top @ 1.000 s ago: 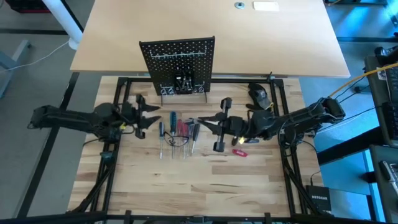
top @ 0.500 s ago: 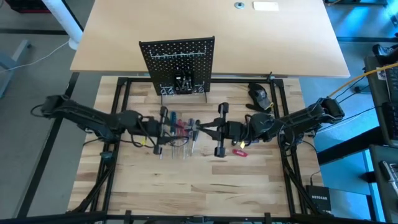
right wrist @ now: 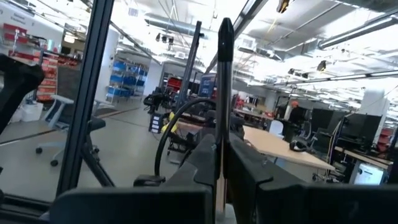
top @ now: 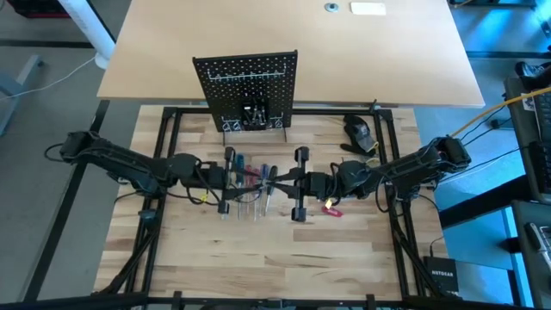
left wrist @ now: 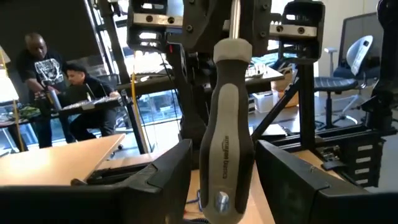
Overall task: Hang tools onto peg board
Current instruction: Hang the black and grey screwdriver on the peg board
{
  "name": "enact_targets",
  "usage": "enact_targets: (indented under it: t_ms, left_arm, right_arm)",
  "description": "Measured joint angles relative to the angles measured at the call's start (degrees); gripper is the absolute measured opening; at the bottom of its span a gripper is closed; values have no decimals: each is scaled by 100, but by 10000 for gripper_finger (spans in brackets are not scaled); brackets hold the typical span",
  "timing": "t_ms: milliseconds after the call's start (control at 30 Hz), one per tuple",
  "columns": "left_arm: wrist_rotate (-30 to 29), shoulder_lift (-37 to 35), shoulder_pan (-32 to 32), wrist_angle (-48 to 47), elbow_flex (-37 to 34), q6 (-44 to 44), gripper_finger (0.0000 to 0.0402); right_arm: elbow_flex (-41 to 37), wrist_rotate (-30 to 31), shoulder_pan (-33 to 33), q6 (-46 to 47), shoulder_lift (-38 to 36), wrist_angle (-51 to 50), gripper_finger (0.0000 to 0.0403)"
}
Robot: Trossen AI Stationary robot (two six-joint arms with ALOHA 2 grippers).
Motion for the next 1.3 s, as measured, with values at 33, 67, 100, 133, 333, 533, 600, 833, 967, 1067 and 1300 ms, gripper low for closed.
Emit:
enact_targets:
  t_ms: [33, 67, 100, 133, 333, 533, 600, 833, 967, 1067, 1300]
  left_arm:
    - [0, 15, 0, -25, 0, -51, 169]
    - [0, 40, 0, -73, 0, -105, 169]
    - [-1, 85, 0, -102, 0, -144, 169]
    - [-1, 137, -1, -77, 0, -189, 169]
    - [0, 388, 0, -22, -4, 2, 169]
    - [0, 254, -2, 37, -4, 53, 145]
    - [2, 211, -15, 84, -4, -18, 131]
    - [-15, 206, -118, 116, -5, 60, 121]
    - [-22, 206, -116, 97, -7, 158, 113]
    - [-134, 203, -118, 62, -7, 337, 112]
    - [-233, 143, -122, 36, -7, 431, 114]
  right_arm:
    - [0, 1, 0, -2, 1, 34, 24]
    - [0, 0, 0, -4, 1, 75, 24]
    - [0, -1, 0, -7, 1, 137, 24]
    - [0, -10, 0, -7, 1, 188, 24]
    - [0, -101, 0, -15, 54, 208, 24]
    - [0, -101, 0, -20, 55, 157, 24]
    - [2, -101, 0, -23, 54, 158, 24]
    - [9, -110, 4, -24, 49, 143, 24]
    - [9, -108, 4, -15, 49, 130, 24]
    - [9, -108, 4, 29, 49, 120, 29]
    - [7, -5, 81, 178, 49, 122, 108]
